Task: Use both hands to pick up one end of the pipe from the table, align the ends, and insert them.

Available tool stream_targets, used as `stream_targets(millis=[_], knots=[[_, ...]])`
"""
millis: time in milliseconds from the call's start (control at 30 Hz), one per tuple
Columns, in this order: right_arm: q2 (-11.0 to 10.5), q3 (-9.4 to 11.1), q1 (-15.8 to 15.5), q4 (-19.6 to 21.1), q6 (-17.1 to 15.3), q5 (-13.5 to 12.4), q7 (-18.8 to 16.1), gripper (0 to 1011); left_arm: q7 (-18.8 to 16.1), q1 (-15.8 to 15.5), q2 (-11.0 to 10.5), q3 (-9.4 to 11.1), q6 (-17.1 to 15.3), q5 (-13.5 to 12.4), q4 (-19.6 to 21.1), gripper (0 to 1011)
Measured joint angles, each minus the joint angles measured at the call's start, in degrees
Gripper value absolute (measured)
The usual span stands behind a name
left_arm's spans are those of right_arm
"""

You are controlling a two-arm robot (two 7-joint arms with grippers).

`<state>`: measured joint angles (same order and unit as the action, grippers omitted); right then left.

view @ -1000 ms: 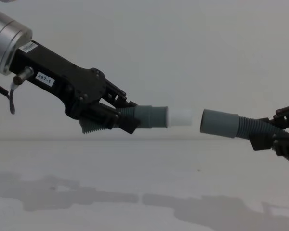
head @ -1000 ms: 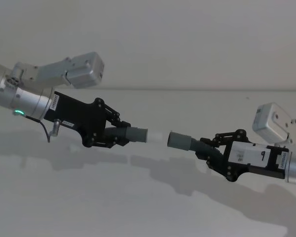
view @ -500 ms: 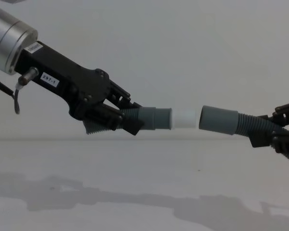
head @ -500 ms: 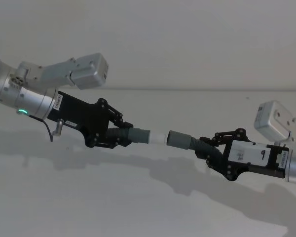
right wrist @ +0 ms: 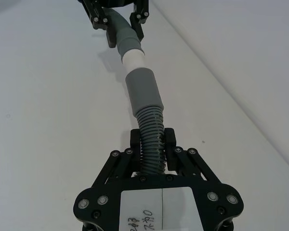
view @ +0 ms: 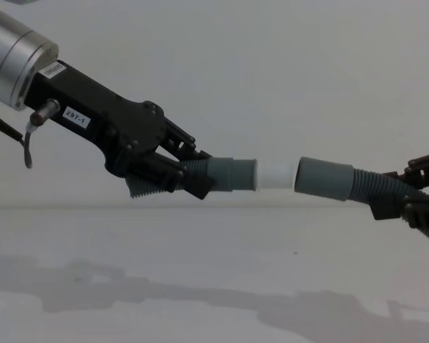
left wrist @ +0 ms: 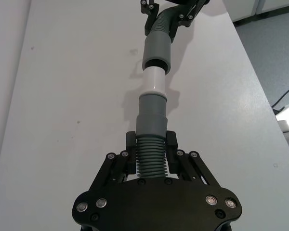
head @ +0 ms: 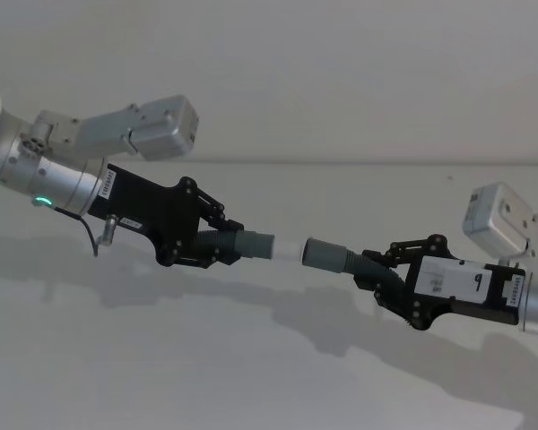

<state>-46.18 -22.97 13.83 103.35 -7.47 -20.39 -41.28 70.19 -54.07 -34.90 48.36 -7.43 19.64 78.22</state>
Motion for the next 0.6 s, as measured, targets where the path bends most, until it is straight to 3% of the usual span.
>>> stream_targets(millis=[600], knots=[[-0.24,-0.75,0.78,-0.41,-0.14,-1.18,0.09,274,-0.42,-0.23,0.15,0.63,0.23,1.1,-0.22,343]])
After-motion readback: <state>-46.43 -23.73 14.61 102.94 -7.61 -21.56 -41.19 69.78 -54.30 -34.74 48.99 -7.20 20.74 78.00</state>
